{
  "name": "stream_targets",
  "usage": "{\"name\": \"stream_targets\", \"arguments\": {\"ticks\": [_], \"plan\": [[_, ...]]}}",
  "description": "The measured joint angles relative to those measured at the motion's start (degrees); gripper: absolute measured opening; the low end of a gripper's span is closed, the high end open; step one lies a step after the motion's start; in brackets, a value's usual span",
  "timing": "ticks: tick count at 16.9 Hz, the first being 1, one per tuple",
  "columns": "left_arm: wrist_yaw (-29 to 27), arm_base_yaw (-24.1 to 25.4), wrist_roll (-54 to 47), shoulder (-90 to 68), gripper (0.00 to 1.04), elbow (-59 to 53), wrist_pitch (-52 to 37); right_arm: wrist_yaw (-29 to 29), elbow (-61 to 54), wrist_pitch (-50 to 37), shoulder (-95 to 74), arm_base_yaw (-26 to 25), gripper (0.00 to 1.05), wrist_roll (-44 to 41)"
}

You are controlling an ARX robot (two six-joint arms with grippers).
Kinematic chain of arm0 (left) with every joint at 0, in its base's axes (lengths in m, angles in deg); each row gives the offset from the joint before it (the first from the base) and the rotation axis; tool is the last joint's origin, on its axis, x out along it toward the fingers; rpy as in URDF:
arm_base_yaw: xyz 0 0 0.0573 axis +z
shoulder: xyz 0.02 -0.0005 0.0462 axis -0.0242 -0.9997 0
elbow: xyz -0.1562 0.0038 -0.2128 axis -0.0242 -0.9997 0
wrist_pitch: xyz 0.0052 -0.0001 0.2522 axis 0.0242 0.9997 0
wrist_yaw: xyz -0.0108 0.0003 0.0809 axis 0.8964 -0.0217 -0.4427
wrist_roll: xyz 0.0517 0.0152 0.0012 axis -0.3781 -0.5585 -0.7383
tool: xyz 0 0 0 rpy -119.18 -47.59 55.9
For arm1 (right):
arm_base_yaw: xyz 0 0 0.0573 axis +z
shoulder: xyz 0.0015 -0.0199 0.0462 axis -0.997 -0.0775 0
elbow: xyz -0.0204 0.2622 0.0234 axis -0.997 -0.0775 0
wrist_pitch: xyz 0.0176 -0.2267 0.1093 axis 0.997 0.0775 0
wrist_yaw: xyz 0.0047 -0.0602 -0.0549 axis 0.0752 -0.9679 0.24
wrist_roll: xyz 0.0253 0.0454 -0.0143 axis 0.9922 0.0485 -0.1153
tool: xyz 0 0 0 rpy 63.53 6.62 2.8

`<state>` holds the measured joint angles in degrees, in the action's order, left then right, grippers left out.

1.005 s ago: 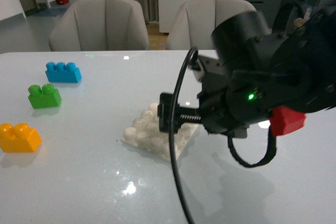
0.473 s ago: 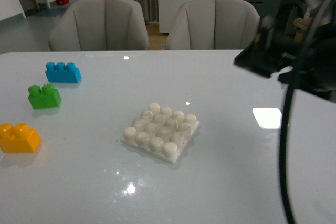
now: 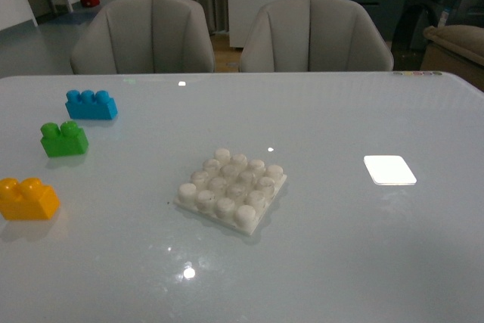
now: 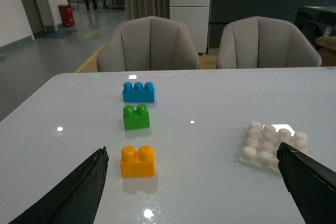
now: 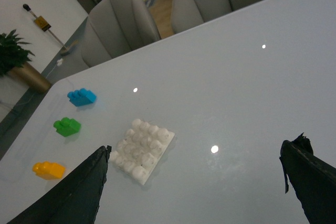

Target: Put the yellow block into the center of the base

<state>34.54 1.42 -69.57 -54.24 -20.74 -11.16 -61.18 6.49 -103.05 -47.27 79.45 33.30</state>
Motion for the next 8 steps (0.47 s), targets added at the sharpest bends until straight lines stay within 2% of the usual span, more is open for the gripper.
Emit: {"name": "stream_targets", "arguments": {"ticks": [2,3,4,5,6,7,8], "plan": [[0.00,0.00,0.00,0.00,0.98,0.00,0.00,1.01,-3.61,3.67,8.90,-2.93,0.98,-1.42],[0.00,0.00,0.00,0.00,0.98,0.00,0.00,3.76,-5.75,7.26,15.87,-6.32,0.98,-2.03],[-0.02,0.00,0.00,0.00,0.98,0.00,0.00,4.15,-7.32,6.82,20.79,-9.01,0.96,-3.87],[-0.02,0.00,0.02,0.00,0.98,0.00,0.00,-3.72,-9.77,5.42,27.08,-9.16,0.84,-9.62],[0.00,0.00,0.00,0.00,0.98,0.00,0.00,-7.28,-11.58,9.64,33.38,-7.91,0.71,-14.75],[0.00,0.00,0.00,0.00,0.98,0.00,-0.02,-7.98,-12.20,15.19,39.15,-7.69,0.58,-17.51],[0.00,0.00,0.00,0.00,0.98,0.00,0.00,-9.75,-13.33,16.46,43.71,-6.29,0.45,-18.97]]}}
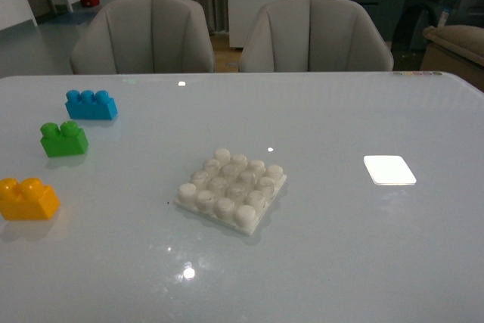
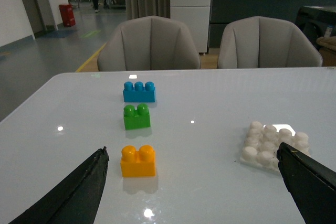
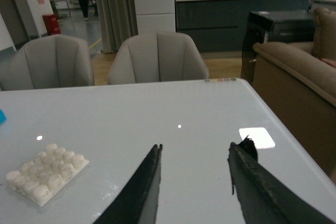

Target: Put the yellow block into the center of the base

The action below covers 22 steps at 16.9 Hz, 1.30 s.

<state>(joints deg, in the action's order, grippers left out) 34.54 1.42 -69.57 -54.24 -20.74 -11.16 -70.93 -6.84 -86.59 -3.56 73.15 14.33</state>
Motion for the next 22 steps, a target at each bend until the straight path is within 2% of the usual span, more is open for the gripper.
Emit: {"name": "stream_targets", "arguments": {"ticks": [2,3,4,5,13,22], "plan": [[0.00,0.00,0.00,0.00,0.98,0.00,-0.02,-3.80,-2.05,-0.26,1.92,4.09,0.19,-1.01],[-0.07,0.00,0.00,0.00,0.98,0.00,0.00,-10.69,-3.67,0.15,2.93,10.73,0.05,-1.31],[0.04,0.00,0.00,0.00,0.98,0.00,-0.02,-10.99,-4.17,-0.22,3.50,12.94,0.02,-1.75],[0.00,0.00,0.00,0.00,0.98,0.00,-0.02,-12.37,-4.52,-0.59,4.04,12.46,0.02,-1.70],[0.00,0.00,0.00,0.00,0.98,0.00,0.00,-12.24,-9.49,-1.09,8.48,12.39,0.02,-1.70],[0.00,0.00,0.00,0.00,0.98,0.00,0.02,-12.28,-9.44,-1.11,8.41,12.39,0.02,-1.70]]}}
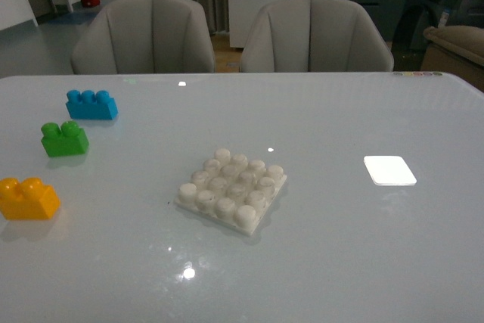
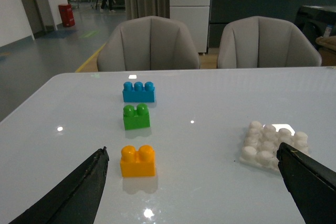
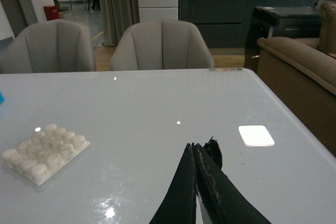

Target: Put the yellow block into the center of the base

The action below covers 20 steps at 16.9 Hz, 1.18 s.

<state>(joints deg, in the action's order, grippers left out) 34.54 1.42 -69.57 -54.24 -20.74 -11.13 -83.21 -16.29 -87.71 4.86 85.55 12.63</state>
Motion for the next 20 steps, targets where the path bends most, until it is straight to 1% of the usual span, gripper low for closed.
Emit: {"name": "stream_targets", "arguments": {"ticks": [3,5,7,9,10,11,14,15,16,18,20], "plan": [[0.00,0.00,0.00,0.00,0.98,0.00,-0.02,0.00,0.00,-0.09,0.02,0.00,0.02,-0.02],[0.00,0.00,0.00,0.00,0.98,0.00,-0.02,0.00,0.00,-0.09,0.02,0.00,0.17,-0.02],[0.00,0.00,0.00,0.00,0.98,0.00,-0.02,0.00,0.00,-0.09,0.02,0.00,0.37,-0.02],[0.00,0.00,0.00,0.00,0.98,0.00,-0.02,0.00,0.00,-0.11,0.02,0.00,0.53,-0.02],[0.00,0.00,0.00,0.00,0.98,0.00,-0.02,0.00,0.00,-0.09,0.02,0.00,0.73,-0.02],[0.00,0.00,0.00,0.00,0.98,0.00,-0.02,0.00,0.00,-0.09,0.02,0.00,0.99,0.00],[-0.68,-0.26,0.15,-0.20,0.98,0.15,1.16,0.00,0.00,-0.11,0.02,0.00,0.98,0.00],[-8.70,-4.22,3.69,-4.87,0.98,3.63,10.40,0.00,0.00,-0.09,0.02,0.00,0.98,-0.02],[-12.61,-6.16,6.62,-8.26,0.98,5.33,13.46,0.04,0.00,-0.15,0.02,0.00,0.98,-0.02],[-15.52,-7.72,9.75,-7.96,0.98,5.38,13.70,0.00,0.00,-0.09,0.00,0.00,0.98,0.00],[-16.00,-8.94,11.65,-7.65,0.98,5.53,13.51,0.02,0.00,-0.13,0.02,0.00,0.98,0.00]]}}
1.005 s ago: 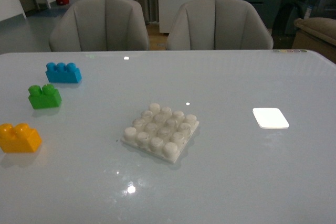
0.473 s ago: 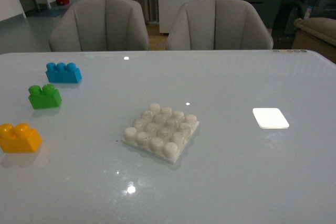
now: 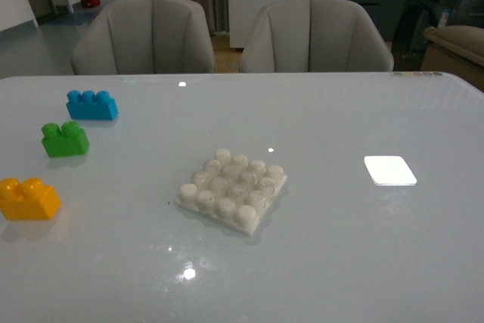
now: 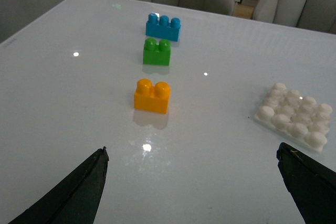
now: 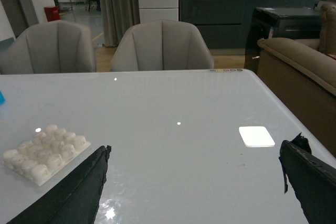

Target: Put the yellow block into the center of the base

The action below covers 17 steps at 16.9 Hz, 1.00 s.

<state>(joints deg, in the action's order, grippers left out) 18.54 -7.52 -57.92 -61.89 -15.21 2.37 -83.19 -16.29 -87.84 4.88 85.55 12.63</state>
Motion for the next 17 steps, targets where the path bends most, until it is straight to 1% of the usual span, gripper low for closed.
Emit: {"name": "stream_targets", "arguments": {"ticks": [1,3,5,6,8,10,11,12,14,17], "plan": [[0.52,-0.04,0.22,-0.96,0.98,-0.04,-1.70,0.00,0.00,0.00,0.00,0.00,0.98,0.00],[4.70,3.50,0.39,-6.97,0.98,-0.07,-8.66,-0.02,0.00,0.00,0.00,0.00,0.98,0.00],[9.18,7.48,0.11,-15.61,0.98,-0.07,-17.77,0.00,0.00,0.00,0.00,0.00,0.98,0.00],[12.20,9.75,-0.72,-22.95,0.98,0.11,-24.39,0.00,0.00,0.00,0.00,0.00,0.98,0.00],[17.64,13.27,-2.49,-44.37,0.98,5.07,-40.83,-0.02,0.00,0.00,0.00,0.00,0.98,-0.02],[20.13,14.43,-4.13,-57.94,0.98,11.28,-48.39,-0.02,0.00,0.02,0.00,0.00,0.98,0.00],[21.03,15.08,-4.90,-63.06,0.98,13.88,-49.92,0.00,0.00,0.00,0.00,0.00,0.98,0.00],[22.38,15.58,-5.53,-71.52,0.98,18.58,-50.34,0.00,0.00,0.00,0.00,0.00,0.98,0.00],[24.15,15.89,-6.73,-84.37,0.98,26.88,-47.67,-0.02,0.00,0.02,0.00,0.00,0.98,0.00],[26.53,15.56,-9.90,-95.01,0.98,36.63,-42.47,0.00,0.00,0.00,0.00,0.00,0.98,0.00]]}}
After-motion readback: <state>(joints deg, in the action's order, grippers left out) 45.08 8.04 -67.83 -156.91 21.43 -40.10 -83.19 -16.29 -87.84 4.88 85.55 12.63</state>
